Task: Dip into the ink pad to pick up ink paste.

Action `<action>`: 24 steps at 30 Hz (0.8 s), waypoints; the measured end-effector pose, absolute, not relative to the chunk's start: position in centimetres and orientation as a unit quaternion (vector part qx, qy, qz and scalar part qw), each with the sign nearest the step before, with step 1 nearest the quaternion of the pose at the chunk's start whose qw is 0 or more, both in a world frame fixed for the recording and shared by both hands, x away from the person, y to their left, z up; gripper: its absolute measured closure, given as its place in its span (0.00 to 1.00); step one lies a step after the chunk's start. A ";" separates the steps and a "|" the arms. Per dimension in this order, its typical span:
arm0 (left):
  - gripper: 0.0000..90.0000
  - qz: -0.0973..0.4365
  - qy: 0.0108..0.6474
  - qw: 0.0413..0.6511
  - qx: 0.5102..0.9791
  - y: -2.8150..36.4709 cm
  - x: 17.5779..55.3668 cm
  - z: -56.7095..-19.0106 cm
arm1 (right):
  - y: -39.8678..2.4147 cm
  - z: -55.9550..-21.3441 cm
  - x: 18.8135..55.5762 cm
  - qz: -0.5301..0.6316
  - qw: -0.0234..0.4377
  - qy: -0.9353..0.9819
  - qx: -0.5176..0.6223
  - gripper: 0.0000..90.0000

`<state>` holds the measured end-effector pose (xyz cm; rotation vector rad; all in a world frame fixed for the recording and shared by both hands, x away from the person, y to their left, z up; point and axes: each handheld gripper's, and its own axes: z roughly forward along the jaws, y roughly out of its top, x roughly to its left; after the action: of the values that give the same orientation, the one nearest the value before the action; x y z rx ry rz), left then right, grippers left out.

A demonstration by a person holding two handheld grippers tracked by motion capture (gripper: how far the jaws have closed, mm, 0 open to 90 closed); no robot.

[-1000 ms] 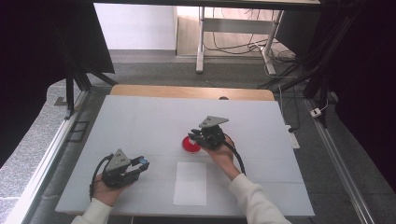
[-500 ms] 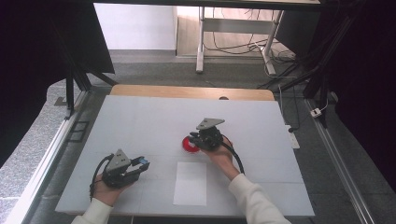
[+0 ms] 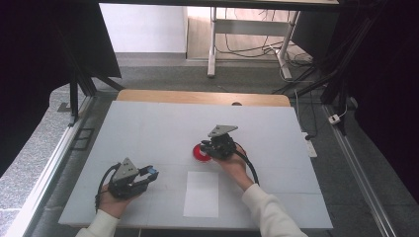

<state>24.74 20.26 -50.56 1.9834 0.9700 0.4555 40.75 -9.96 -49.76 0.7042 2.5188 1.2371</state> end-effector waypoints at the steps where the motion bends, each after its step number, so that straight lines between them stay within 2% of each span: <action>1: 0.71 0.183 0.389 0.429 0.795 20.3 24.7 -50.6 | -9.9 -49.7 40.7 0.422 0.127 0.865 0.241 0.84; 24: 0.71 0.184 0.391 0.430 0.793 20.4 24.7 -50.5 | -10.2 -49.2 40.4 0.441 0.130 0.854 0.243 0.84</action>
<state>24.73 20.36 -50.53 1.9791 0.9752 0.4594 40.41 -10.16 -49.21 0.7056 2.4817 1.2827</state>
